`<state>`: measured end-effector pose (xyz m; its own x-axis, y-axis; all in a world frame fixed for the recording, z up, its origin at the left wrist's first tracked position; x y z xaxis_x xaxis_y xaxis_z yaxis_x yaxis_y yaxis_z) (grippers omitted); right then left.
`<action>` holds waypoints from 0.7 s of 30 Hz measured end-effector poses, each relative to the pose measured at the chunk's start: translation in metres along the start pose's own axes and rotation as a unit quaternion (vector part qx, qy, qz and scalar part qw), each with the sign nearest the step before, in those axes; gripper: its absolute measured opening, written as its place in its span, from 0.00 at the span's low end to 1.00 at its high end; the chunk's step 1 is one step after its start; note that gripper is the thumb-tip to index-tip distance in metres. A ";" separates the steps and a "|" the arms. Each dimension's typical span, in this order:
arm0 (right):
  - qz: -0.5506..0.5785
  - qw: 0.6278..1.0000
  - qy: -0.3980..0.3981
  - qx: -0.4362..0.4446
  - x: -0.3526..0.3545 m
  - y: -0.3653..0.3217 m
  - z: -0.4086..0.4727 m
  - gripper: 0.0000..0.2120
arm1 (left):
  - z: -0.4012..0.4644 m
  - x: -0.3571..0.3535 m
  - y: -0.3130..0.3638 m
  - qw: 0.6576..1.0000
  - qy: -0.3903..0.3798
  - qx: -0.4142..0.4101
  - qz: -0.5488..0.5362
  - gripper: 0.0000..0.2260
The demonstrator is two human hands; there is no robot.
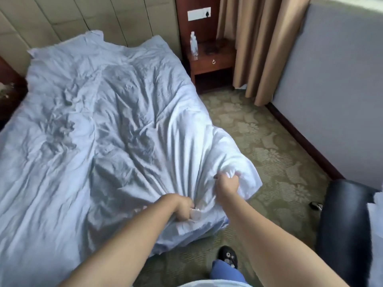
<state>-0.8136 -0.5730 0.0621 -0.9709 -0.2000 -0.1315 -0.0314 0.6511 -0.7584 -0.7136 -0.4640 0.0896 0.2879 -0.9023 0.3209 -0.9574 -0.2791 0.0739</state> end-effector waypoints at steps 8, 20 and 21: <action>-0.037 0.999 -0.001 -0.031 0.005 0.017 -0.030 0.33 | 0.013 -0.066 -0.031 0.988 -0.103 -0.044 -0.101 0.28; -0.666 0.644 -0.315 0.205 -0.104 0.044 -0.076 0.24 | -0.025 0.034 -0.115 0.692 0.335 -0.137 -0.624 0.17; -0.660 0.645 -0.327 0.205 -0.109 0.049 -0.077 0.24 | -0.016 0.035 -0.108 0.733 0.323 -0.137 -0.582 0.24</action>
<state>-0.7279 -0.4632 0.0888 0.1492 -0.7351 0.6614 -0.5327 -0.6232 -0.5725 -0.6007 -0.4598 0.1082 0.9278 0.2644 0.2633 -0.0647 -0.5811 0.8113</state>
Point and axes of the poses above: each hand's wrist, its own z-axis towards the middle knuckle, its own x-axis out of the back of the hand, y = z × x, the point moved 5 cm from there along z, towards the middle knuckle, and after that the axes turned 12 degrees about -y, right-handed, at the moved point
